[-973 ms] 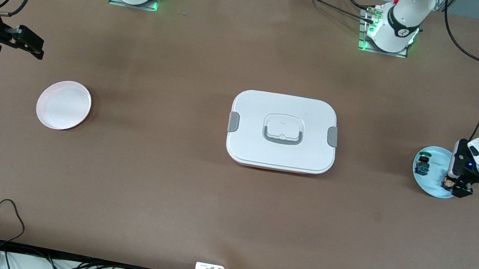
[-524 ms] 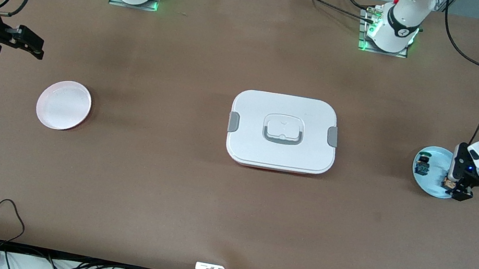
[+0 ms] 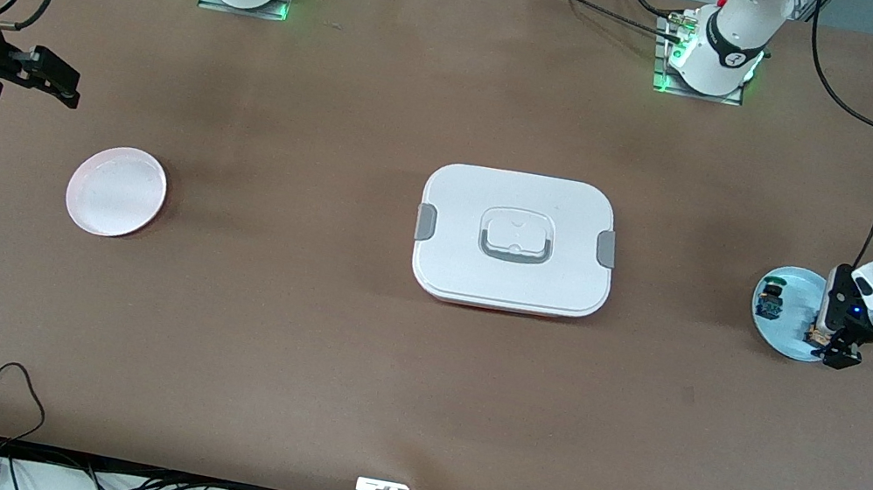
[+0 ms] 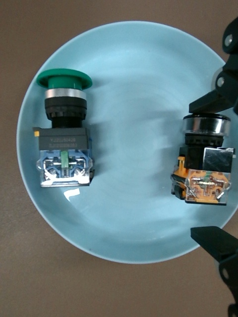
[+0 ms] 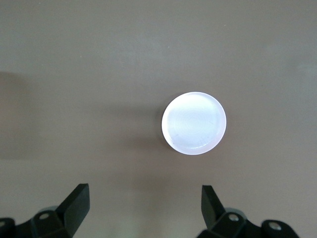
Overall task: Transfer orange switch to right arm and place
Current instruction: 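Lower the left gripper and grasp the orange switch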
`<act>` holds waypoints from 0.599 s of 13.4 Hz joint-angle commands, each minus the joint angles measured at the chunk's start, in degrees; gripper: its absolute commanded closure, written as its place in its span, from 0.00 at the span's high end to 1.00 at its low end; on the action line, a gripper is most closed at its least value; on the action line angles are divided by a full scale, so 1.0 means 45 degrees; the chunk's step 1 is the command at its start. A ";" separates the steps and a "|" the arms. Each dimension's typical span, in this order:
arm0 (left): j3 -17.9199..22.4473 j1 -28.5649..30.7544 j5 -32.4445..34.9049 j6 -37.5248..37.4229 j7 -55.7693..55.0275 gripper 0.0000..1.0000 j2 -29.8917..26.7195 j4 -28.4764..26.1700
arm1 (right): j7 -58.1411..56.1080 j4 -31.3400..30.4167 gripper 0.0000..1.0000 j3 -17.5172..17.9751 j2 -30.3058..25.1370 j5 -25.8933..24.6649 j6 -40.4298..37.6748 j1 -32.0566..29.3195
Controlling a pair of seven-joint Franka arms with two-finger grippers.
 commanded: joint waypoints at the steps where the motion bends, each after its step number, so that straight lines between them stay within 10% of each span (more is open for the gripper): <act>1: -0.0178 0.0266 0.0116 0.0190 0.0254 1.00 0.0345 0.0288 | -0.0127 -0.0212 1.00 0.0021 -0.0252 0.0004 0.0022 0.0015; 5: -0.0197 0.0286 0.0097 0.0190 0.0975 0.81 0.0326 0.0288 | -0.0127 -0.0212 1.00 0.0040 -0.0252 0.0004 -0.0056 0.0015; 8: -0.0313 0.0306 0.0116 0.0190 0.1520 0.22 0.0229 0.0308 | -0.0127 -0.0192 1.00 0.0021 -0.0232 0.0004 -0.0017 0.0015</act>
